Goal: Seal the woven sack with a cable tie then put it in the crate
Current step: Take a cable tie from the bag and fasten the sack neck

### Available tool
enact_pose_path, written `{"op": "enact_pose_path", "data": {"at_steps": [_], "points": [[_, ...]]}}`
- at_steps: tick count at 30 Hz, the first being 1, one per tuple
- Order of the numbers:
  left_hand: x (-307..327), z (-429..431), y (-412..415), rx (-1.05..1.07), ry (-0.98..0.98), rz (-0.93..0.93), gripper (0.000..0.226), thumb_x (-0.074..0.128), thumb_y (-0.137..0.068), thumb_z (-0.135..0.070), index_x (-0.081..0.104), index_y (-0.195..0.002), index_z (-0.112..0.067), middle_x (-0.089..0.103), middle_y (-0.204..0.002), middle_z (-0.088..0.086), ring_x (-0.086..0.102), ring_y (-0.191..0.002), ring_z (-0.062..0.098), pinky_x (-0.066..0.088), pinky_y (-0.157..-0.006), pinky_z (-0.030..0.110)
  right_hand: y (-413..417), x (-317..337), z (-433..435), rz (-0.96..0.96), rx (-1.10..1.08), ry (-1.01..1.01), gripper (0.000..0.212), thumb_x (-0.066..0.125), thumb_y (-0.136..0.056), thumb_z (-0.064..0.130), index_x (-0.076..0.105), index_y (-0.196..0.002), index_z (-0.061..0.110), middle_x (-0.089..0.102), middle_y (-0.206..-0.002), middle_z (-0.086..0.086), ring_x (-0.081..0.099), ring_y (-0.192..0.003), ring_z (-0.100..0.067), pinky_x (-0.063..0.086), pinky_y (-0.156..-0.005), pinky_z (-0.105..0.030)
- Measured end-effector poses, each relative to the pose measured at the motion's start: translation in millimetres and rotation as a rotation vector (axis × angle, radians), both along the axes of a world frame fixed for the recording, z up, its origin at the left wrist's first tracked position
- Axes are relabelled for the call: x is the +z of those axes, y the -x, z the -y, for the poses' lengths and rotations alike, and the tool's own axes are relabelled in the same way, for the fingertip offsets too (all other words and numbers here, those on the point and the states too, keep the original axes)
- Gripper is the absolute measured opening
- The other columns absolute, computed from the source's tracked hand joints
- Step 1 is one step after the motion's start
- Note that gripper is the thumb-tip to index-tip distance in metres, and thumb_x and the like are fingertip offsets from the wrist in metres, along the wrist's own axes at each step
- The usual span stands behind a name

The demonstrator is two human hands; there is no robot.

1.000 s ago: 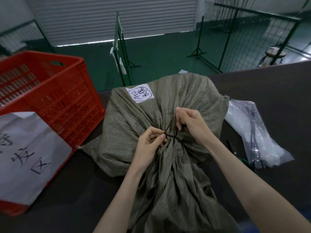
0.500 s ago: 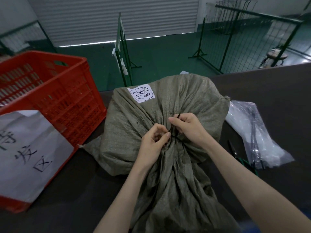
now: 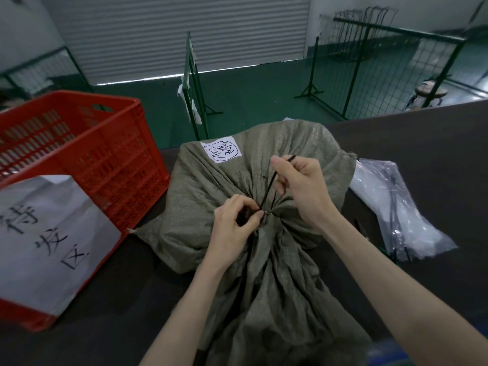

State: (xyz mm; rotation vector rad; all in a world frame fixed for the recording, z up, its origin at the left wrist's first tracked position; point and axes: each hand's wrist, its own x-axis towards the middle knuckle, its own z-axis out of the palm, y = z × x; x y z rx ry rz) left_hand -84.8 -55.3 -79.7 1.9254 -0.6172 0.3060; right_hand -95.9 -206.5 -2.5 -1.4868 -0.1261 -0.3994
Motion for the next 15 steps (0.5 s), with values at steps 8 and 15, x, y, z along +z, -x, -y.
{"op": "enact_pose_path", "data": {"at_steps": [8,15], "points": [[-9,-6,6,0.045,-0.015,-0.018,0.015,0.062,-0.079,-0.03,0.05,-0.077,-0.039,0.058,-0.09,-0.013,0.059,-0.089,0.013,0.044,-0.082,0.057,11,33,-10,0.067,-0.023,-0.116,0.048,0.052,-0.094,0.009,0.036,-0.048,0.012,0.035,-0.041,0.008,0.048,-0.038,-0.013,0.036,-0.043,-0.02],[-19,-8,7,0.053,-0.034,-0.044,0.012,0.06,-0.078,-0.031,0.049,-0.075,-0.034,0.057,-0.092,-0.016,0.057,-0.091,0.009,0.044,-0.082,0.055,22,54,-17,0.161,0.002,-0.079,0.046,0.051,-0.094,0.009,0.041,-0.049,0.012,0.04,-0.041,0.01,0.047,-0.039,-0.013,0.036,-0.044,-0.017]]}}
